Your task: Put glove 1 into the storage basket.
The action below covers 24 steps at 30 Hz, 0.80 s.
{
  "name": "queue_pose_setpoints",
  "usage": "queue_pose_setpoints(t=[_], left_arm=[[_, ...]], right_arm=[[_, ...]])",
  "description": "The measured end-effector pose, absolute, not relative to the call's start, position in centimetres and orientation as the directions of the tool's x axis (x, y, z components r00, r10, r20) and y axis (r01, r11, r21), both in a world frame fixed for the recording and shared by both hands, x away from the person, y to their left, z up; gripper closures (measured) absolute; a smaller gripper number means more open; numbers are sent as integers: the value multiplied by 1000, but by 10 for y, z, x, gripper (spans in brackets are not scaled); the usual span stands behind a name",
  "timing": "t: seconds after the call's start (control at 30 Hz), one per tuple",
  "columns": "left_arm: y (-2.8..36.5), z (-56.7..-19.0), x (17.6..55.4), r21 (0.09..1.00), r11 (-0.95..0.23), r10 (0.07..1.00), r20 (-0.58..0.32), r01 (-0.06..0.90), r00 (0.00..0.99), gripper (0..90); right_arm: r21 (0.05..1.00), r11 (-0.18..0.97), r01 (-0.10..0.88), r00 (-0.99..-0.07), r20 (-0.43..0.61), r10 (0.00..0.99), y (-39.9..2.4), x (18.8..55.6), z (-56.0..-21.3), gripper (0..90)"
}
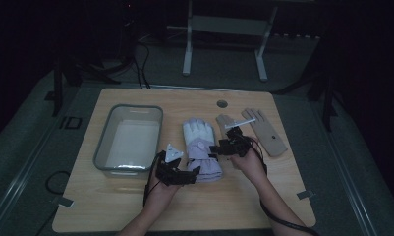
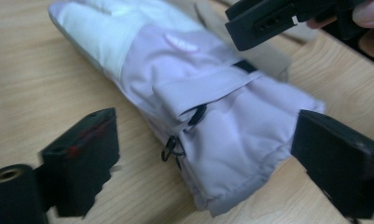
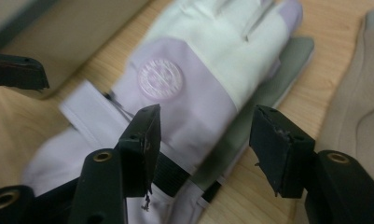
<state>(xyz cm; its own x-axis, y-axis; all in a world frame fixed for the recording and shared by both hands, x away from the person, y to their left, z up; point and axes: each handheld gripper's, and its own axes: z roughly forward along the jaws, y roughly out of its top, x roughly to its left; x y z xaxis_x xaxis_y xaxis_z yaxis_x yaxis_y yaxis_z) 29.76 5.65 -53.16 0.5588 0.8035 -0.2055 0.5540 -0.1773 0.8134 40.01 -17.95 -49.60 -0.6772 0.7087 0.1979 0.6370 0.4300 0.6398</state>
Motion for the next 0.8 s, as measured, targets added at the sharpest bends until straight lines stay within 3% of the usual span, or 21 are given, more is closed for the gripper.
queue_pose_setpoints(t=[0.23, 0.47, 0.63, 0.7, 0.8], left_arm=[[53, -555, 303, 752, -162, 822, -256, 639, 509, 154], [53, -568, 309, 715, -164, 799, -308, 680, 517, 216], [53, -574, 313, 696, -175, 759, -355, 697, 546, 332], [52, -575, 313, 684, -171, 734, -391, 709, 554, 481], [50, -573, 313, 679, -180, 728, -395, 712, 560, 573]], right_arm=[[596, 409, 691, -646, 256, 719, -185, 404, -519, 398], [522, 352, 777, -586, 396, 707, -192, 414, -542, 396], [510, 368, 777, -606, 448, 658, -192, 416, -548, 568], [514, 386, 766, -618, 424, 662, -190, 414, -545, 594], [537, 409, 738, -638, 357, 682, -186, 409, -541, 681]])
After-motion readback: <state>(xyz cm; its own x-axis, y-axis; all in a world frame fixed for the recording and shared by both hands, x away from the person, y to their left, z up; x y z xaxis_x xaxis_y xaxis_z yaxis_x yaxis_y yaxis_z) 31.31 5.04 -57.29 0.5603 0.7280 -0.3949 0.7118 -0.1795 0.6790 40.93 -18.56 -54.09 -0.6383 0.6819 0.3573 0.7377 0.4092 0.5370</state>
